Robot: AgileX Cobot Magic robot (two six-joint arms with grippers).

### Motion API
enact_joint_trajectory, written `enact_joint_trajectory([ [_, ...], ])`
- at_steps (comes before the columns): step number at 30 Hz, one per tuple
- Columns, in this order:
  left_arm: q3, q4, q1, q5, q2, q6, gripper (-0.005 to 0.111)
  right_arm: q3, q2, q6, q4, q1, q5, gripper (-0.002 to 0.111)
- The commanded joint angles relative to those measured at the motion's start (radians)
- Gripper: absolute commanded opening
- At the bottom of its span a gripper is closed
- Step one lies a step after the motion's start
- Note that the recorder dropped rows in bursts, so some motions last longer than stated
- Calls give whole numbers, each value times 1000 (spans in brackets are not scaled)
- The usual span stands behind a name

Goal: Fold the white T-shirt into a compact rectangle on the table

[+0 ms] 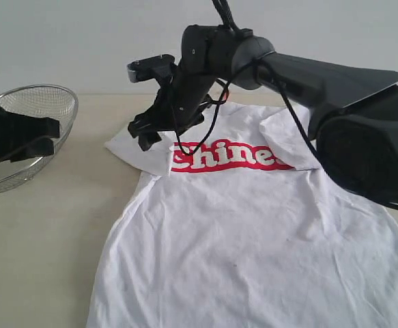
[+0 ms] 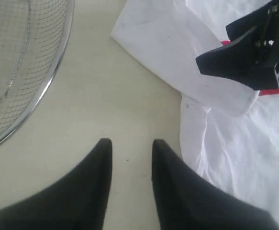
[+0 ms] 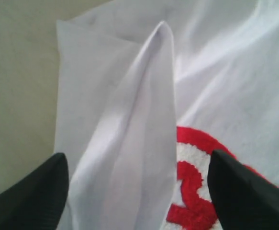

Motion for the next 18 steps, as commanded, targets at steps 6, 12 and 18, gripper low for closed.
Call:
enact_joint_trajectory([
  [6, 3, -9, 3, -12, -2, 6, 28, 2, 22, 18, 19, 5, 0, 70],
  [12, 3, -9, 3, -12, -2, 6, 28, 2, 22, 18, 19, 5, 4, 63],
  [18, 3, -9, 3, -12, -2, 6, 28, 2, 22, 18, 17, 5, -2, 33],
])
